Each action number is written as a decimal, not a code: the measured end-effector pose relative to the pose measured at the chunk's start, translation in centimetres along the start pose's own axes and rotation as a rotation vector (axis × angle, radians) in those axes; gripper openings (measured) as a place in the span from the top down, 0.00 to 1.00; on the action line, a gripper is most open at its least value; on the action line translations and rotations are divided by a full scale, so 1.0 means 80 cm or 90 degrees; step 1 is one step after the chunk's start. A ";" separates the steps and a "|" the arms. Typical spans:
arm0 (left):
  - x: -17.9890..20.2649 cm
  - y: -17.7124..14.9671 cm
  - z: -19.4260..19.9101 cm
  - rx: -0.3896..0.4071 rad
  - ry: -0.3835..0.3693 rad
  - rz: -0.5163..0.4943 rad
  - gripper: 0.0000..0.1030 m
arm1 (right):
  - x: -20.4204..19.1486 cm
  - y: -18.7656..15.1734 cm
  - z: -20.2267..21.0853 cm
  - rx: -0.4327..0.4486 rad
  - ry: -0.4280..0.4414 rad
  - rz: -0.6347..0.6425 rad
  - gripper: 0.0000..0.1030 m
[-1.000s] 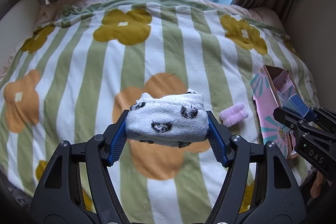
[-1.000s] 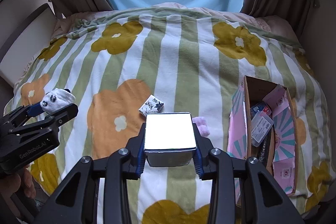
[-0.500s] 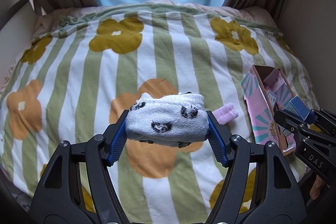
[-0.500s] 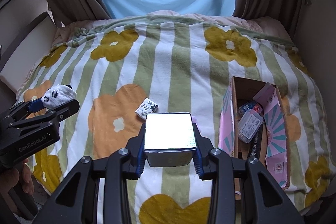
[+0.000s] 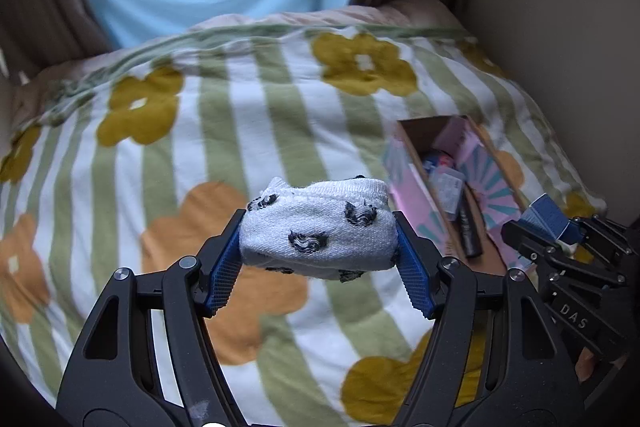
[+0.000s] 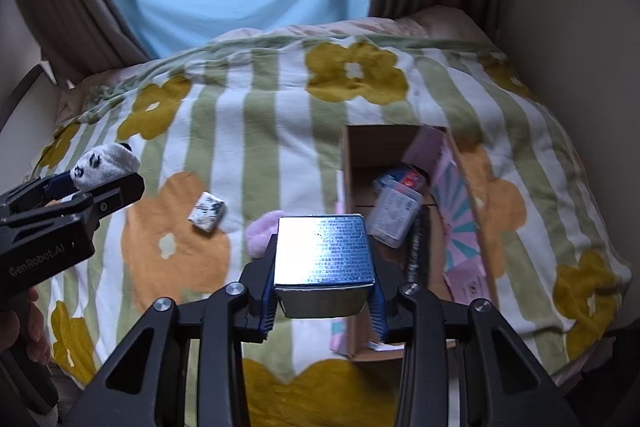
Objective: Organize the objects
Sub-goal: 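Carry the sock and blue cube over the cardboard box with both tools, then open both tools to drop the sock and cube into the box, then withdraw both tools from the box toward the tissue pack and pink puff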
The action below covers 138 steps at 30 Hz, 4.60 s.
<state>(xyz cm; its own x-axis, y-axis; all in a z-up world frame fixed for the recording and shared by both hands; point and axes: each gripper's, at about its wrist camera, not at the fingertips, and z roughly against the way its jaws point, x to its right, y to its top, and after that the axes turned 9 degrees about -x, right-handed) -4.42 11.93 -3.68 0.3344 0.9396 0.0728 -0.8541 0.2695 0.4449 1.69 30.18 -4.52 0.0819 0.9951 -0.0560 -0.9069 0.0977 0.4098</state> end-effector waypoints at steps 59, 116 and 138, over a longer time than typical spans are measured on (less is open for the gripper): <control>0.323 0.099 -0.297 -0.171 -0.124 -0.407 0.00 | 0.129 -0.044 -0.151 -0.094 0.030 -0.095 0.01; -0.139 -0.087 0.139 0.066 0.071 0.187 0.00 | -0.138 0.000 0.062 0.020 0.114 0.177 0.01; -0.155 -0.056 0.065 0.023 0.040 0.126 0.00 | -0.135 -0.005 0.009 0.025 0.091 0.066 0.01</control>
<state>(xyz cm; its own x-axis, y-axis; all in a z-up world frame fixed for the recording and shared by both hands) -2.67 -2.07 -1.91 0.1343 0.9852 0.1066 -0.8857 0.0711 0.4587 1.43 19.44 -3.41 -0.0738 0.9874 -0.1398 -0.8905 -0.0022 0.4549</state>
